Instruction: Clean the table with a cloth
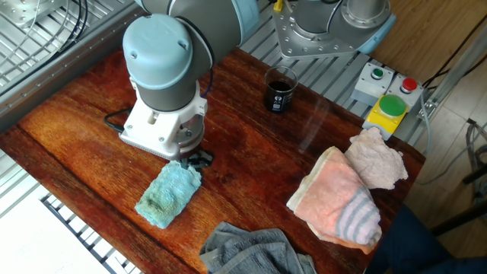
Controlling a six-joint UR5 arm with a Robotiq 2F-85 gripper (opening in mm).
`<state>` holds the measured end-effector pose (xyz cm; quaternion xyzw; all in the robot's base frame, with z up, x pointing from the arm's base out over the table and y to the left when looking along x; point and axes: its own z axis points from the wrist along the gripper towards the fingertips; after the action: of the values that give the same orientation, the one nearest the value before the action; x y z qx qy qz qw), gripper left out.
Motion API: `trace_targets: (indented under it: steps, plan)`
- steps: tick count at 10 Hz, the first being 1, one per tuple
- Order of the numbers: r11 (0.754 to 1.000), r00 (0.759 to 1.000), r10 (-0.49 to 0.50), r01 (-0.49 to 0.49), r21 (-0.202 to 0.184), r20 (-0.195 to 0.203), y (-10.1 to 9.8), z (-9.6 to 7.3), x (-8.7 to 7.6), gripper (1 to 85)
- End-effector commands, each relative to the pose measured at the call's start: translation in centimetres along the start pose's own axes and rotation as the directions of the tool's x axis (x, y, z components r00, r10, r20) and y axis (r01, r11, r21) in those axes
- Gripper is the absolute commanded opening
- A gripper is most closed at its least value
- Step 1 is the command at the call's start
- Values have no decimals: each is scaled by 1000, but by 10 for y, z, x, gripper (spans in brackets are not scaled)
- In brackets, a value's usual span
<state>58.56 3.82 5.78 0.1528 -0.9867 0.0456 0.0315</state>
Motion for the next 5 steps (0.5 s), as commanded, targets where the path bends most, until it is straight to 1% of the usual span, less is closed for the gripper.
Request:
trace_targets:
  steps: [1,5]
  plan:
    - [1000,1000,5,-5,-9,5,1,0,0,13]
    - [1000,1000,5,-5,-12,6,2,-1,0,13]
